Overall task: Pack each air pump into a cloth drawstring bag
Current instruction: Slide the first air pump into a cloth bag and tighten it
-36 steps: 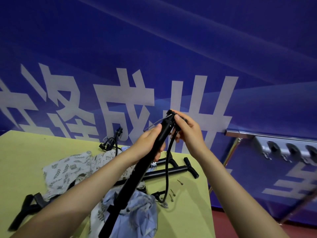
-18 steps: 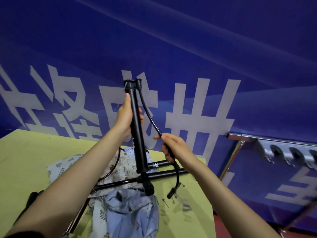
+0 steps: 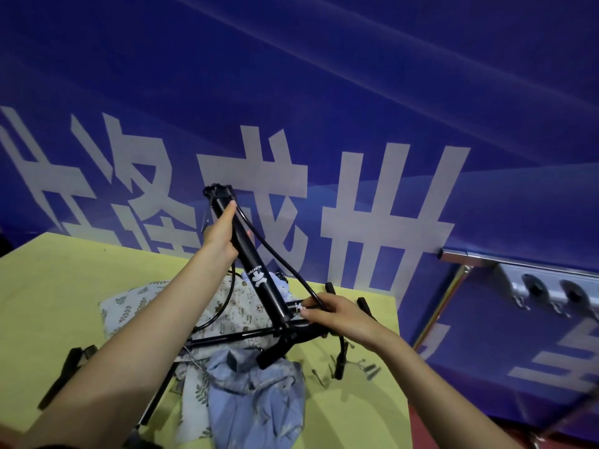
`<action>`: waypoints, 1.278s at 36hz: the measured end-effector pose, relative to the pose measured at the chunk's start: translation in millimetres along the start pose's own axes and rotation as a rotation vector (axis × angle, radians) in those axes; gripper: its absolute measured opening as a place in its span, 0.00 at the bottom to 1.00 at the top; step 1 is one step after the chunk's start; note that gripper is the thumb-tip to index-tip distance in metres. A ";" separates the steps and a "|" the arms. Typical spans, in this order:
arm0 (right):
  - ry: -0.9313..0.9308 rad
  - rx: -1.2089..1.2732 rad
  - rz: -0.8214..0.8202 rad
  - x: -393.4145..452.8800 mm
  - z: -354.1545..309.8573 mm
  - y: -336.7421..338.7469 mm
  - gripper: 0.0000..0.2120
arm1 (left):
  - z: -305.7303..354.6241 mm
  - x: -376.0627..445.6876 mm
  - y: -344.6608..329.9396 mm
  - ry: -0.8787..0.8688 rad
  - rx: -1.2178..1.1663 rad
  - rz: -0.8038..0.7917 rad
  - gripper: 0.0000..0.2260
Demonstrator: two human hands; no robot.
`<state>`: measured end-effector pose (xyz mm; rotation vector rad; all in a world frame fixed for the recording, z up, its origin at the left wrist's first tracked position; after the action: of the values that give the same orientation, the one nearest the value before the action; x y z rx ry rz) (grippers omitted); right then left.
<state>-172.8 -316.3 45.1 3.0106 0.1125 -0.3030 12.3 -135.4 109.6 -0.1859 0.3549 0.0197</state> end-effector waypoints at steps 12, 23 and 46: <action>0.067 0.306 0.035 -0.4 21.6 -3.8 0.08 | -44.4 -35.0 8.8 -0.058 -0.145 -0.115 0.09; 0.111 -0.042 0.407 18.2 20.4 15.2 0.18 | -90.8 -60.9 -9.5 0.036 -0.120 -0.053 0.07; 0.280 0.007 0.256 -3.8 33.0 -23.4 0.13 | -93.1 -49.6 -8.0 -0.017 -0.175 -0.017 0.16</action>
<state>-184.9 -297.3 11.3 3.0077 -0.2496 0.1420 -65.8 -159.8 42.6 -0.3615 0.3343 0.0352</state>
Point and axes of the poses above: each hand's wrist, its own x-axis towards the middle knuckle, its own y-axis out of the back of the hand, z = x × y, the point moved 1 cm from there along x, towards the middle knuckle, and after that the axes turned 15 degrees about x, right-handed, at the moved point
